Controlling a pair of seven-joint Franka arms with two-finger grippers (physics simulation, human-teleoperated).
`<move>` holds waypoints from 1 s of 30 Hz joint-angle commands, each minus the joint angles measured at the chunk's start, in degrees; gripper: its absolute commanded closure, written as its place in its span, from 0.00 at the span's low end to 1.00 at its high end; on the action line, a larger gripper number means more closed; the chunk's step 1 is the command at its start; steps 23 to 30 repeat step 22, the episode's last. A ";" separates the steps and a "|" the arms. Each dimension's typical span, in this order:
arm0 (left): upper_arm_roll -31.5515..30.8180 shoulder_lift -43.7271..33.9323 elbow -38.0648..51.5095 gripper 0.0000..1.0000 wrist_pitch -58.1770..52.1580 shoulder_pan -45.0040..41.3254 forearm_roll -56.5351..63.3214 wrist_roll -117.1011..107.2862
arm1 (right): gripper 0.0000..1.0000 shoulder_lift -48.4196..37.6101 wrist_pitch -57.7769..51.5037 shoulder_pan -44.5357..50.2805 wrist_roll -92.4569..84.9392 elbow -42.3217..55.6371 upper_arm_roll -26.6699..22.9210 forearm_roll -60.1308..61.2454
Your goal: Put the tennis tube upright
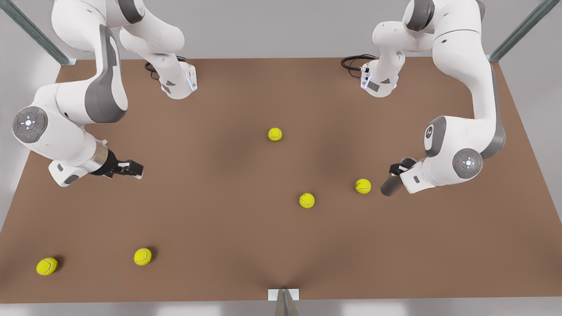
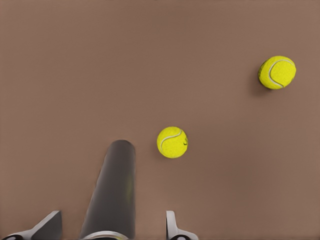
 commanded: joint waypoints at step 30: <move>-2.11 -11.61 8.62 0.00 -13.53 0.35 5.99 -5.36 | 0.00 0.00 0.00 0.42 0.09 0.00 0.02 -0.78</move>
